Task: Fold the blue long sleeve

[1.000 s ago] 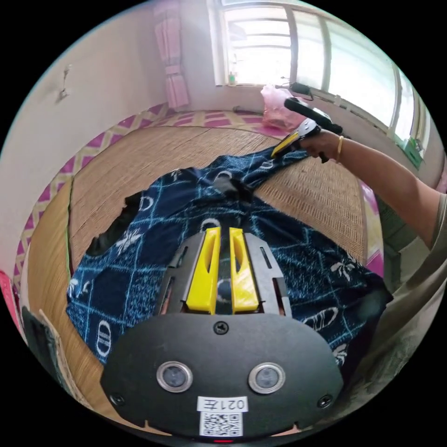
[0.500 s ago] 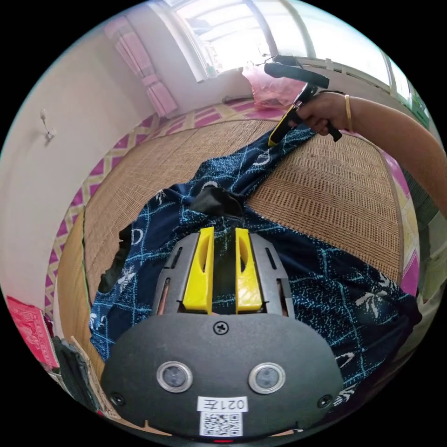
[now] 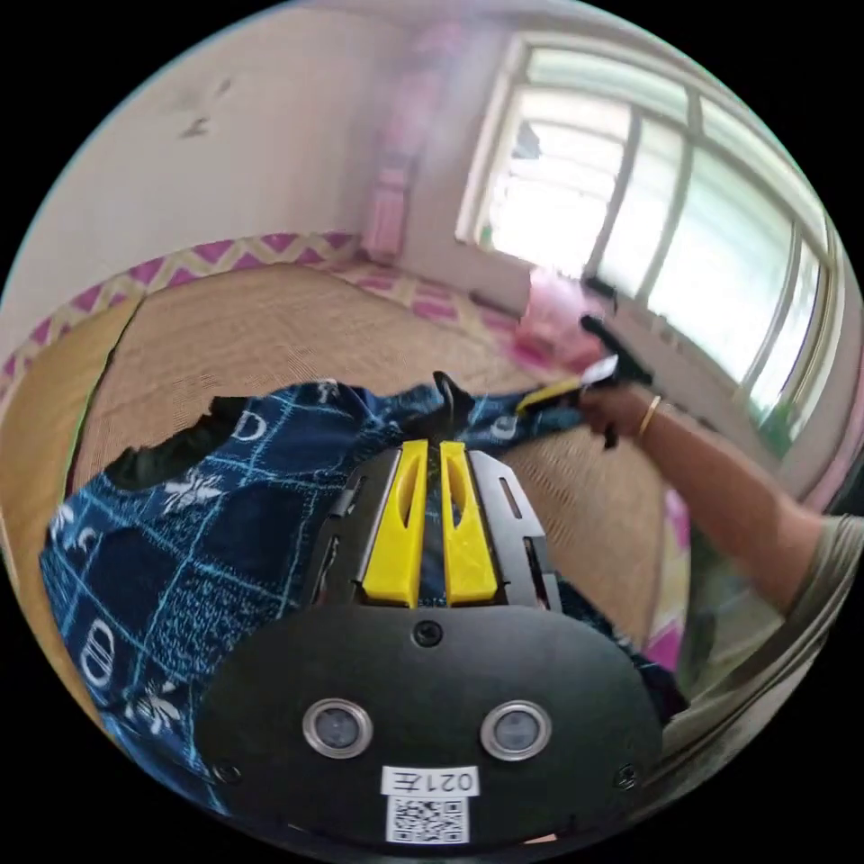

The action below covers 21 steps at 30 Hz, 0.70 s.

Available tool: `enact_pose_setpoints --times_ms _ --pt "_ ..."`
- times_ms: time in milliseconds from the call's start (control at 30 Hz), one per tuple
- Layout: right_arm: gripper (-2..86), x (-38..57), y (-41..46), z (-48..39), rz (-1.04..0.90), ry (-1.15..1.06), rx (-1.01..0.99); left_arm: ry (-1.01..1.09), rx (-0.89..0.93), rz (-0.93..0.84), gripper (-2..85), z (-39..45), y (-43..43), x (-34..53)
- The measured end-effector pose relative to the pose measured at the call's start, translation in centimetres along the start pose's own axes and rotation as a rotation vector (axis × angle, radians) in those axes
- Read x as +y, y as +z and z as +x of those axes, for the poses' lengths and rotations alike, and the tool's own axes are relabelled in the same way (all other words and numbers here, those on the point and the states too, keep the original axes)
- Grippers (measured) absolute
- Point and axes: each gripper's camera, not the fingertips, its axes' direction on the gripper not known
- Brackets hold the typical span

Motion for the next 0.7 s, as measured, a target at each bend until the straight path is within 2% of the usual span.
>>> enact_pose_setpoints --times_ms 67,100,200,267,367,467,533,700 --pt "-0.6 0.7 0.0 0.0 0.006 0.007 -0.007 -0.138 0.055 0.194 -0.5 -4.4 -7.8 5.2" --pt "-0.6 1.2 0.0 0.1 0.010 0.013 -0.015 -0.163 0.051 0.234 -0.5 -5.5 -10.0 6.6" --pt "-0.6 2.3 -0.1 0.4 0.015 0.030 -0.036 -0.251 -0.061 0.394 -0.8 -10.8 -21.7 14.5" --pt "-0.6 2.9 -0.2 0.5 0.013 0.039 -0.045 -0.319 -0.237 0.461 -0.8 -14.3 -30.5 21.7" --pt "-0.6 3.5 -0.4 0.3 0.001 0.048 -0.035 -0.425 -0.453 0.508 -0.8 -17.8 -39.0 31.4" --pt "-0.6 3.8 -0.8 -0.3 -0.017 0.053 -0.011 -0.544 -0.617 0.515 -0.9 -20.5 -43.3 41.5" --pt "-0.6 4.2 -1.0 -0.4 -0.022 0.066 -0.008 -0.631 -0.656 0.509 -0.9 -22.2 -43.8 47.7" --pt "-0.6 5.1 -2.1 -0.2 -0.027 0.119 -0.016 -0.910 -0.610 0.621 -0.9 -24.7 -40.6 64.6"
